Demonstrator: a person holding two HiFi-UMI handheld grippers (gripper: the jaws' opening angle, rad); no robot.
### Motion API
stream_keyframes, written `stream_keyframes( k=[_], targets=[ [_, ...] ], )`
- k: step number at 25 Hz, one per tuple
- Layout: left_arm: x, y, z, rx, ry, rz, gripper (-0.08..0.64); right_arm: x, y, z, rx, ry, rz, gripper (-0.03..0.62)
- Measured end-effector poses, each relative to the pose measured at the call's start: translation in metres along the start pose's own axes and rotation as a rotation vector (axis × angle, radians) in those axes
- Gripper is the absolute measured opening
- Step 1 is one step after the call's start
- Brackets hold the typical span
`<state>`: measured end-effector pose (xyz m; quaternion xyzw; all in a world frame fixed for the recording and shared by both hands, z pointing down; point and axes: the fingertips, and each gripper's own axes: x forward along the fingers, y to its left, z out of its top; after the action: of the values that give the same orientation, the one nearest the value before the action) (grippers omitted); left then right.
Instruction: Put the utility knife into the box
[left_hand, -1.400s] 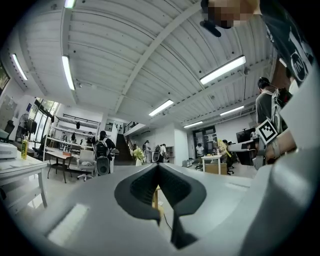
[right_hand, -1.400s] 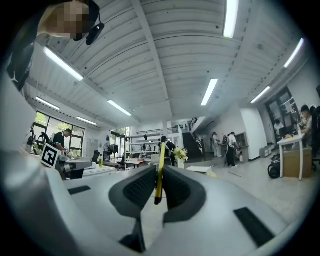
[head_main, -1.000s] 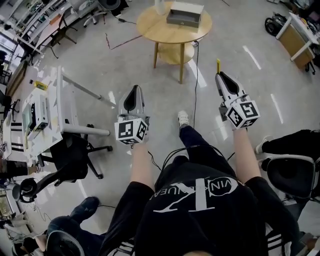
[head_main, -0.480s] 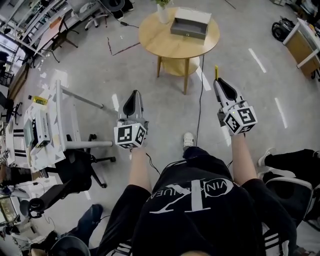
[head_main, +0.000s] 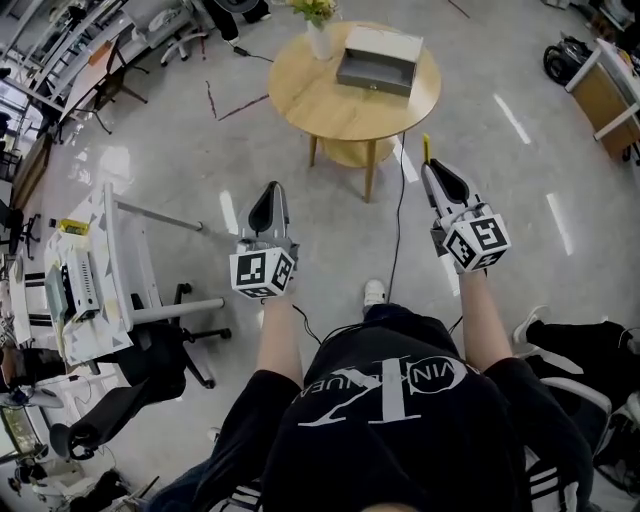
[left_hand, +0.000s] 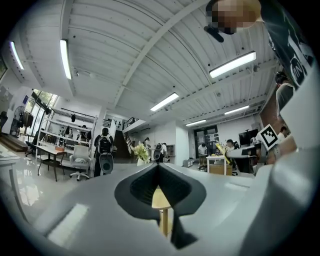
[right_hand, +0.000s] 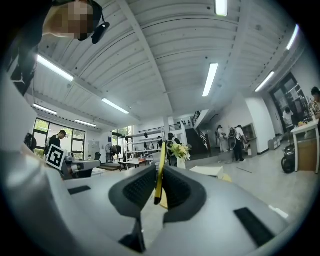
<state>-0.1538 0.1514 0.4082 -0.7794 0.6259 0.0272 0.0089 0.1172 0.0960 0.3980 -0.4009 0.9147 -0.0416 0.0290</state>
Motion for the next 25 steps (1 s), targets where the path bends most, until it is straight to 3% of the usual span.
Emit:
stream_keyframes(
  k=[11, 25],
  targets=[
    [0.058, 0.015, -0.007, 0.01, -0.005, -0.005, 0.009, 0.042, -0.039, -0.001, 0.009, -0.01, -0.002, 0.052],
    [0.101, 0.019, -0.029, -0.03, 0.027, -0.033, 0.009, 0.077, -0.056, -0.013, 0.023, 0.032, 0.016, 0.052]
  ],
)
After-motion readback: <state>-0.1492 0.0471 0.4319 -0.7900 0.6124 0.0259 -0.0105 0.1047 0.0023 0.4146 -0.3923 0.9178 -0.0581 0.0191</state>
